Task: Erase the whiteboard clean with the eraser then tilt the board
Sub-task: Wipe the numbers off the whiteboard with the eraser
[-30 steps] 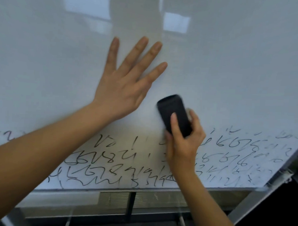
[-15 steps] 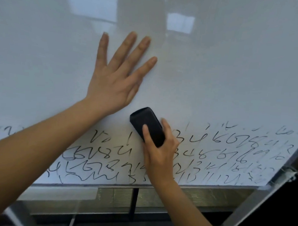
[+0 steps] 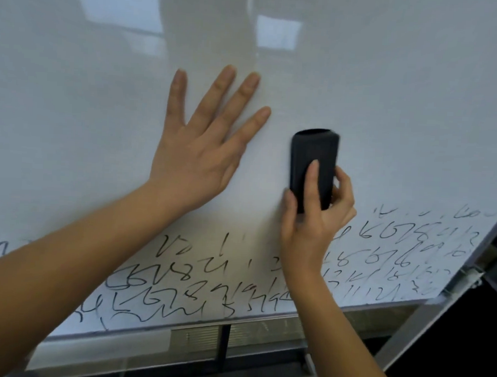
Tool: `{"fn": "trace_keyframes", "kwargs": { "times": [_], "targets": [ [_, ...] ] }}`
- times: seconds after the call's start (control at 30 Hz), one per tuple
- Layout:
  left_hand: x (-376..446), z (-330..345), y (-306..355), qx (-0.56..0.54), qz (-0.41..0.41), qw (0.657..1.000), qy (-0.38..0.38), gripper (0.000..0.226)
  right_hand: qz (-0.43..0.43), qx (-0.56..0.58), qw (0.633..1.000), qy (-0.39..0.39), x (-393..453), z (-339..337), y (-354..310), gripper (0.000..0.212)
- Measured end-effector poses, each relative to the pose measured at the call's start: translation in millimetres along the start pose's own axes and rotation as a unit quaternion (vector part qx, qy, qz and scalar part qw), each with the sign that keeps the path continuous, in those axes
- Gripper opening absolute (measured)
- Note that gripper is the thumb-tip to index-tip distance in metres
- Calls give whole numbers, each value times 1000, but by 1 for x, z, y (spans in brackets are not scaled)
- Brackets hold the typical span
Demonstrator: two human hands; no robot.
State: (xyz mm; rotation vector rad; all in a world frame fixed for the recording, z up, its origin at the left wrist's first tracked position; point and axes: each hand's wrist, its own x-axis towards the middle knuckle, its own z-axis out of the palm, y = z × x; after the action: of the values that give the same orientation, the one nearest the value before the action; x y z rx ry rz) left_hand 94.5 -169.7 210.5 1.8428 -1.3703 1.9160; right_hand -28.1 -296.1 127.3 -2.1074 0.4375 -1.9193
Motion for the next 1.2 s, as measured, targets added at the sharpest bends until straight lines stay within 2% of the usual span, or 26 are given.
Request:
{"fn": "trace_keyframes", "kwargs": {
  "times": [0.13,0.3,0.4,0.53,0.63,0.77,0.87,0.9,0.97,1.1,1.2],
  "targets": [
    [1,1,-2,-1,6,1000,-4,45,-54,-2,996,-70,-41,11,-21,54],
    [-1,0,-1,-8,12,1000,-6,47,-79,-18,993,-87,-51,6,-5,52],
    [-1,0,-3,-14,16,1000,-5,47,-55,-41,997,-47,-26,-8,26,49],
    [-1,1,-1,-31,5,1000,4,48,69,-38,994,76,17,-34,79,48],
    [3,2,10,-38,-17,999,1,50,123,-37,986,110,26,-43,96,47],
    [24,11,38,-31,-1,1000,2,52,60,-42,995,66,-1,-23,79,47],
    [50,19,61,-23,-12,1000,9,49,27,10,1000,4,-29,-11,50,38],
    [59,22,71,-22,-21,999,13,47,-22,12,1000,-17,-35,-12,49,43],
    [69,26,83,-17,-34,999,19,46,-60,27,996,-58,-40,-18,57,56],
    [70,32,87,-14,-32,999,14,48,-35,11,999,-26,-12,-41,106,48],
    [69,35,85,1,-42,999,17,51,-2,-7,1000,4,17,-63,145,50]
  ]
}}
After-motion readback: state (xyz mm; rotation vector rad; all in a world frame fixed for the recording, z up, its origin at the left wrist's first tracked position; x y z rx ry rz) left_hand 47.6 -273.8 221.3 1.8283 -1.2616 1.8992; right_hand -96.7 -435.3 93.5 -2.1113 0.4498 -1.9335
